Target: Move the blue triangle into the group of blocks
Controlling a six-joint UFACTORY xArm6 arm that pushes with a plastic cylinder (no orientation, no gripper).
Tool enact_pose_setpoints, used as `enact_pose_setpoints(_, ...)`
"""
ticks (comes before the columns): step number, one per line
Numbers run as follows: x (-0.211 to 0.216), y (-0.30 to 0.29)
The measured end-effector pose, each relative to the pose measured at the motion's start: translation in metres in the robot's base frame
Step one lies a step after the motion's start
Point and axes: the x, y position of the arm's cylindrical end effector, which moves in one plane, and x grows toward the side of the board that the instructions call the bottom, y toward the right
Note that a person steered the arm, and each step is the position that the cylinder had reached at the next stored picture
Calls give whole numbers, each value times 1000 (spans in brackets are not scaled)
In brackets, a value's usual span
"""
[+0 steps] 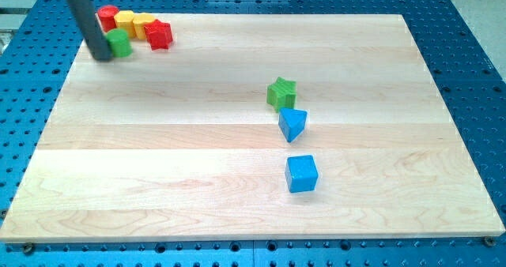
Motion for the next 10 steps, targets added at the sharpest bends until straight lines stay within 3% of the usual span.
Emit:
enact_pose_setpoints(1, 37, -16)
enact_pose_setpoints(2, 46, 61)
enact_pose_setpoints(4, 41, 275)
enact_pose_setpoints(5, 85, 313)
enact_pose_setpoints(6, 107, 218)
enact_pose_setpoints(7, 116, 173)
enact_pose_setpoints(8, 85, 223)
enact_pose_setpoints(9, 88, 289)
enact_pose_setpoints(10, 125, 375)
